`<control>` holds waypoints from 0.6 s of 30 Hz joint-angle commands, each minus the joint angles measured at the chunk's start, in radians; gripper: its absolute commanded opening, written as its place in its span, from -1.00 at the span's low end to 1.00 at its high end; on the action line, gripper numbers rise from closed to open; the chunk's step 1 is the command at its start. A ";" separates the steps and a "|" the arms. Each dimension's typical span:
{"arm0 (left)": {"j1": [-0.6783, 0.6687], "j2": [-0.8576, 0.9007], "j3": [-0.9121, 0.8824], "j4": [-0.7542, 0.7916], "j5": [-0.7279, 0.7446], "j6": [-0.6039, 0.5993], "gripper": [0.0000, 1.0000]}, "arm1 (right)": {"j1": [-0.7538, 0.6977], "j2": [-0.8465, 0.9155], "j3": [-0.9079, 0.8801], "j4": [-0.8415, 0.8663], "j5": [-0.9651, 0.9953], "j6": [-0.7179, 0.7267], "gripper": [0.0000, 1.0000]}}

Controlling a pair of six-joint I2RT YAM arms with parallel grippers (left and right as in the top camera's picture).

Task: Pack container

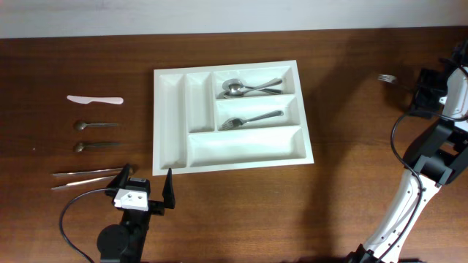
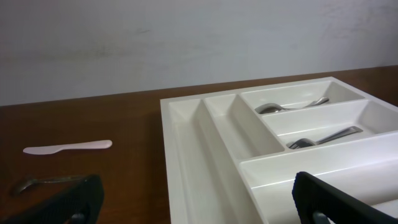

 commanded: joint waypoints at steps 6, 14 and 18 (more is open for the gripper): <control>0.005 -0.008 -0.004 -0.003 -0.003 0.008 0.98 | -0.049 0.037 0.003 -0.029 -0.060 0.034 0.96; 0.005 -0.008 -0.004 -0.003 -0.003 0.008 0.98 | -0.076 0.037 0.003 -0.061 -0.084 0.033 0.96; 0.005 -0.008 -0.004 -0.003 -0.003 0.008 0.98 | -0.081 0.037 0.003 -0.058 -0.095 0.032 0.96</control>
